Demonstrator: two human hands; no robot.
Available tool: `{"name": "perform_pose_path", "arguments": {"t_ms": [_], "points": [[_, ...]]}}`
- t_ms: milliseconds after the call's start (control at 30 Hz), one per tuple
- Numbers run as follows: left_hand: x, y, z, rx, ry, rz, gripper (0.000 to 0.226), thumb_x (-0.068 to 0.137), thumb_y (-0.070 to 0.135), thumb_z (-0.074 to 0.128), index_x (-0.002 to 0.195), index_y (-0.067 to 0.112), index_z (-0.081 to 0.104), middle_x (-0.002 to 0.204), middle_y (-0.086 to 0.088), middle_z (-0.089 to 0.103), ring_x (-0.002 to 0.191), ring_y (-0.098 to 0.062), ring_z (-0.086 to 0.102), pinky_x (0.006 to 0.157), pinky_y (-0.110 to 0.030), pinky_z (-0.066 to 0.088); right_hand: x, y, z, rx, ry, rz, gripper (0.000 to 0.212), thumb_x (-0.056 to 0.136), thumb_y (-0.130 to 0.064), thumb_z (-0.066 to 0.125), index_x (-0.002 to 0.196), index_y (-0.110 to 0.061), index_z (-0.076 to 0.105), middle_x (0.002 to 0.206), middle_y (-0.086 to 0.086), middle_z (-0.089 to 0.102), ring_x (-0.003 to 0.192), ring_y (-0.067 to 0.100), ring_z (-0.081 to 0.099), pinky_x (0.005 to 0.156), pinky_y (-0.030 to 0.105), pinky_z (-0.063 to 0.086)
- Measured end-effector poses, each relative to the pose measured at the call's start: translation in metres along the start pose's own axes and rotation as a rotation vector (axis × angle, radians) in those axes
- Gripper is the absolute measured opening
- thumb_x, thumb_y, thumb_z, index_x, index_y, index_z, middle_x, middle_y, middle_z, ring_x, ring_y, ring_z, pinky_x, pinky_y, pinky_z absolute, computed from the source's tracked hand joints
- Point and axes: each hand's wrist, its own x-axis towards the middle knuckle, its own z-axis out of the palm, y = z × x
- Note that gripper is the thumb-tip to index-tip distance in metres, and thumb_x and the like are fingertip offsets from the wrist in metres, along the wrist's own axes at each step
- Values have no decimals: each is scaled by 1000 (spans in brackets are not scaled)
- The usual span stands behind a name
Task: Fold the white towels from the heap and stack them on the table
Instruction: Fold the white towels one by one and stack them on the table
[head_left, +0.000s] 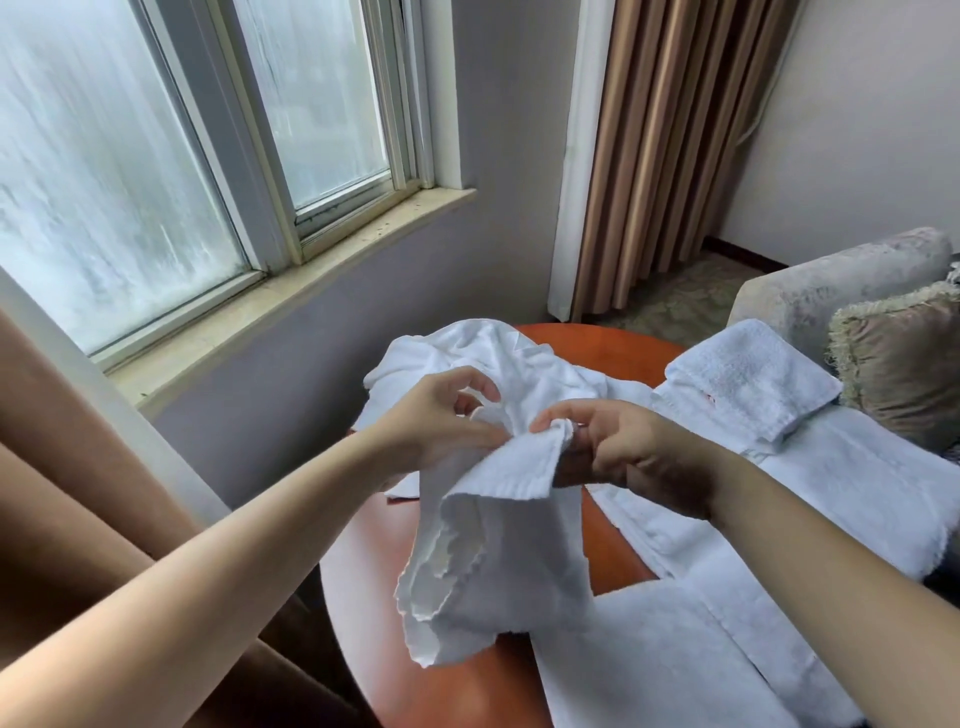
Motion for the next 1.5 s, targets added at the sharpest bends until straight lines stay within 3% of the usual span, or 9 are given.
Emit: {"name": "perform_pose_path", "arguments": {"t_ms": [167, 300, 500, 633, 867, 967, 1133, 1300, 1500], "points": [[-4, -10, -4, -147, -5, -64, 24, 76, 0, 76, 84, 15, 59, 65, 4, 61, 59, -8, 55, 56, -15, 43, 9, 4, 14, -417, 346, -146, 24, 80, 13, 62, 69, -9, 61, 67, -3, 56, 59, 2, 52, 57, 15, 43], [-7, -11, 0, -247, 47, -66, 26, 77, -3, 74, 83, 15, 56, 66, -2, 62, 61, -15, 57, 54, -18, 45, 17, 14, 13, -781, 399, -114, 26, 77, -28, 78, 61, -29, 58, 86, -6, 53, 86, 11, 49, 79, 27, 40], [-11, 2, 5, -390, 67, -69, 31, 76, -7, 73, 92, 14, 57, 78, -6, 67, 59, -13, 61, 55, -20, 48, 26, 24, 22, -552, 421, -391, 20, 73, -31, 75, 76, -12, 72, 95, -9, 63, 90, 10, 62, 81, 25, 50], [-14, 8, 9, -480, 132, -130, 52, 58, 14, 82, 105, 22, 62, 101, -10, 69, 73, -16, 68, 64, -25, 52, 28, 25, 27, -618, 567, -645, 19, 78, -26, 71, 82, -8, 76, 97, -7, 65, 92, 5, 62, 81, 19, 48], [-28, 9, 8, -757, -39, -184, 50, 70, -1, 62, 113, 24, 60, 82, -8, 71, 70, -18, 67, 69, -28, 53, 30, 28, 28, -605, 738, -787, 31, 75, -19, 77, 56, -13, 53, 65, 3, 62, 62, 16, 57, 56, 29, 46], [-28, 7, 7, -850, 14, -146, 41, 86, -11, 51, 112, 19, 63, 83, -9, 67, 65, -18, 66, 62, -27, 54, 28, 28, 27, -511, 688, -748, 27, 73, -23, 78, 57, -20, 55, 69, -3, 66, 64, 10, 58, 61, 25, 47], [-21, 1, 12, -511, 152, -56, 31, 89, -5, 57, 104, 20, 66, 89, -8, 65, 64, -12, 57, 58, -19, 47, 29, 28, 38, -420, 549, -695, 29, 71, -21, 80, 58, -16, 54, 74, -11, 69, 71, 1, 60, 68, 18, 48], [-23, 0, 13, -357, 111, -23, 12, 91, 9, 64, 94, 20, 67, 82, -1, 70, 68, -13, 58, 62, -23, 47, 29, 24, 44, -337, 563, -634, 28, 65, -35, 74, 60, -15, 56, 80, -4, 72, 76, 10, 65, 71, 31, 53], [-13, -6, -2, -158, 384, -97, 6, 80, 11, 68, 85, 9, 69, 75, -5, 70, 59, -13, 57, 56, -25, 45, 24, 16, 43, -377, 554, -594, 25, 68, -24, 76, 64, -9, 57, 77, 7, 70, 72, 11, 60, 67, 35, 50]]}}
